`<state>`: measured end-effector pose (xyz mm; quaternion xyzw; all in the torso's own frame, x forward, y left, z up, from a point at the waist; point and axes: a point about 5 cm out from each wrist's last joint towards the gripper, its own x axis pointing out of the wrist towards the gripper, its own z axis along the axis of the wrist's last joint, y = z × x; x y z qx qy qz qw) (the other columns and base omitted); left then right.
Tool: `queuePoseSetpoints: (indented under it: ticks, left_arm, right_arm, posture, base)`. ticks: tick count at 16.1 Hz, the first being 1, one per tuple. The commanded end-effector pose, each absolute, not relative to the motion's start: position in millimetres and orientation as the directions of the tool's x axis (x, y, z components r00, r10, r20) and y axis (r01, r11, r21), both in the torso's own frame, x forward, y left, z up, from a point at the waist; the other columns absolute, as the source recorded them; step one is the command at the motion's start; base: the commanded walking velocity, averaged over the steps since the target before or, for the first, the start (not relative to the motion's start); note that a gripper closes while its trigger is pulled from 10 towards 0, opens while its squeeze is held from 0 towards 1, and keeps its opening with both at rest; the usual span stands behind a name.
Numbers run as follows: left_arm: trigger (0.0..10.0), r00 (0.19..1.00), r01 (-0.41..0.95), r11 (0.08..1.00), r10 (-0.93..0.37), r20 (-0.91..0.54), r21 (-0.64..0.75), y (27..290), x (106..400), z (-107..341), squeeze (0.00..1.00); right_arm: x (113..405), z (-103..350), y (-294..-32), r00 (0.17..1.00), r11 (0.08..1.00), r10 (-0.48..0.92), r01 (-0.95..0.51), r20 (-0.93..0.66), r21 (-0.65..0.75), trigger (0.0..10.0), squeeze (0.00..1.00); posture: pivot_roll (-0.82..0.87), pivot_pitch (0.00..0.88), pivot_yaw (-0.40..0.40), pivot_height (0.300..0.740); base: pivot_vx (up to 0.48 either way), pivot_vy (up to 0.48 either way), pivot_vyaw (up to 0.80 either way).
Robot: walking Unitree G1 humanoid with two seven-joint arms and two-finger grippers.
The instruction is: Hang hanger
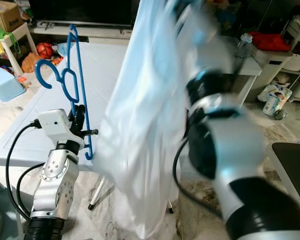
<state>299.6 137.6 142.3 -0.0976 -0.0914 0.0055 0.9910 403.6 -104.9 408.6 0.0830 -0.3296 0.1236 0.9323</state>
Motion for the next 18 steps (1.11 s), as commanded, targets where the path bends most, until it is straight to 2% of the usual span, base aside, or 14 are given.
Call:
queuePoseSetpoints:
  ticks: [1, 2, 3, 5, 6, 7, 8, 9, 12, 14, 18]
  left_arm:
    - [10.0, 0.99, -0.015, 0.984, 0.038, 0.133, -0.175, 138.3, 297.2, 132.1, 0.0]
    - [10.0, 0.99, -0.014, 0.984, 0.038, 0.132, -0.175, 137.0, 297.5, 131.8, 0.0]
    - [10.0, 0.991, -0.012, 0.984, 0.036, 0.132, -0.177, 135.1, 298.1, 132.1, 0.0]
    - [10.0, 0.99, -0.004, 0.985, 0.029, 0.138, -0.175, 132.5, 298.5, 133.6, 0.0]
    - [10.0, 0.99, -0.002, 0.985, 0.027, 0.139, -0.175, 132.1, 297.7, 133.8, 0.0]
    - [10.0, 0.99, -0.001, 0.985, 0.026, 0.138, -0.175, 132.0, 296.7, 133.1, 0.0]
    - [10.0, 0.99, -0.001, 0.985, 0.025, 0.136, -0.174, 132.0, 295.7, 132.3, 0.0]
    - [10.0, 0.991, 0.004, 0.985, 0.019, 0.13, -0.175, 131.2, 294.4, 131.0, 0.0]
    - [10.0, 0.991, 0.024, 0.984, 0.0, 0.133, -0.176, 128.0, 297.3, 133.4, 0.0]
    - [10.0, 0.99, 0.032, 0.985, -0.008, 0.142, -0.168, 130.0, 297.7, 134.9, 0.0]
    - [10.0, 0.993, 0.033, 0.985, -0.013, 0.117, -0.168, 131.0, 291.1, 128.2, 0.0]
  right_arm:
    - [401.0, 419.6, -111.5, 0.728, 0.958, 0.139, -0.271, 0.671, 0.095, 10.0, 0.0]
    - [402.5, 415.4, -110.7, 0.733, 0.958, 0.147, -0.273, 0.664, 0.089, 10.0, 0.0]
    - [408.1, 391.9, -103.0, 0.764, 0.958, 0.202, -0.285, 0.613, 0.038, 10.0, 0.0]
    - [417.4, 318.7, -86.9, 0.849, 0.936, 0.351, -0.326, 0.395, -0.131, 10.0, 0.0]
    - [417.2, 271.7, -83.9, 0.876, 0.899, 0.423, -0.373, 0.231, -0.231, 10.0, 0.0]
    - [413.8, 234.7, -88.0, 0.888, 0.871, 0.446, -0.403, 0.109, -0.282, 10.0, 0.0]
    - [411.9, 215.6, -96.4, 0.902, 0.88, 0.43, -0.406, 0.049, -0.248, 10.0, 0.0]
    - [407.9, 193.1, -108.0, 0.902, 0.875, 0.43, -0.425, -0.03, -0.23, 10.0, 1.0]
    - [404.0, 181.9, -133.7, 0.907, 0.878, 0.416, -0.42, -0.069, -0.228, 10.0, 1.0]
    - [399.3, 179.5, -147.3, 0.877, 0.844, 0.469, -0.48, -0.107, -0.238, 10.0, 1.0]
    - [374.2, 144.3, -156.8, 0.756, 0.742, 0.603, -0.648, -0.254, -0.171, 10.0, 1.0]
  posture:
    - [-0.01, 0.0, -0.099, 0.74]
    - [-0.02, 0.0, -0.098, 0.74]
    - [-0.02, 0.0, -0.097, 0.74]
    - [-0.03, 0.0, -0.096, 0.74]
    - [-0.03, 0.0, -0.093, 0.74]
    - [-0.03, 0.0, -0.089, 0.74]
    - [-0.04, 0.0, -0.087, 0.74]
    - [-0.04, 0.0, -0.08, 0.74]
    - [-0.05, 0.0, -0.075, 0.74]
    - [-0.06, 0.0, -0.071, 0.74]
    - [-0.06, 0.0, -0.063, 0.74]
  base:
    - [0.0, 0.0, 0.0]
    - [0.0, 0.0, 0.0]
    - [0.0, 0.0, 0.0]
    - [0.0, 0.0, 0.0]
    - [0.0, 0.0, 0.0]
    - [0.0, 0.0, 0.0]
    - [0.0, 0.0, 0.0]
    - [0.0, 0.0, 0.0]
    - [0.0, 0.0, 0.0]
    - [0.0, 0.0, 0.0]
    - [0.0, 0.0, 0.0]
